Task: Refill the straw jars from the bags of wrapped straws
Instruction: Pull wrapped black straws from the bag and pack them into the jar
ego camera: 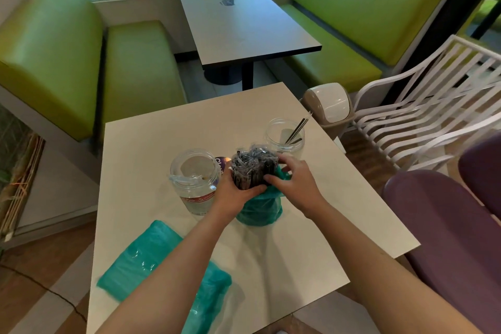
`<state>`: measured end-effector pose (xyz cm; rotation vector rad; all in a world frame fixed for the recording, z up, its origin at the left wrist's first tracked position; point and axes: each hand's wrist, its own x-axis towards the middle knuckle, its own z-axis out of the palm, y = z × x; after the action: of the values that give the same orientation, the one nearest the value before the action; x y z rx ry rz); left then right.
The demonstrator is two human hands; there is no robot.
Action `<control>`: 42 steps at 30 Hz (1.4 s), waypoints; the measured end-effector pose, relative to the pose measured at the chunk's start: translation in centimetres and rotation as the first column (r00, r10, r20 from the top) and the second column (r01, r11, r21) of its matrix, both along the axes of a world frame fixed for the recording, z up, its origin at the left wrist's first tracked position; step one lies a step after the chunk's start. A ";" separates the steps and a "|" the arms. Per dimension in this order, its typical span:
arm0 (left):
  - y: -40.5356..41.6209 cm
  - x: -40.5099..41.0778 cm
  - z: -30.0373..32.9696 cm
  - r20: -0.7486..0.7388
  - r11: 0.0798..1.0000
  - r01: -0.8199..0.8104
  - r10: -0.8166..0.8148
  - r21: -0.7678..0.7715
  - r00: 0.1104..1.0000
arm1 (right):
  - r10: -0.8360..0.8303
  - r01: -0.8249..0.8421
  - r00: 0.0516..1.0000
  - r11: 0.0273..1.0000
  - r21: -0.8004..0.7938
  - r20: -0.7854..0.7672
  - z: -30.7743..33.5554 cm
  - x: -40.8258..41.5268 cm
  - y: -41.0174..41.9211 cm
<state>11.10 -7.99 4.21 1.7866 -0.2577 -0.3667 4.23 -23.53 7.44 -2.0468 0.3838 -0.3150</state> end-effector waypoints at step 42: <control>-1.8 0.7 0.8 0.016 0.962 -0.270 0.271 -0.035 0.962 | 0.005 -0.018 0.997 0.989 0.149 0.083 0.0 3.0 0.2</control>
<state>11.80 -9.81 5.03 1.7657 -0.0312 -0.1474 7.18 -23.38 7.48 -1.8826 0.3347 -0.3518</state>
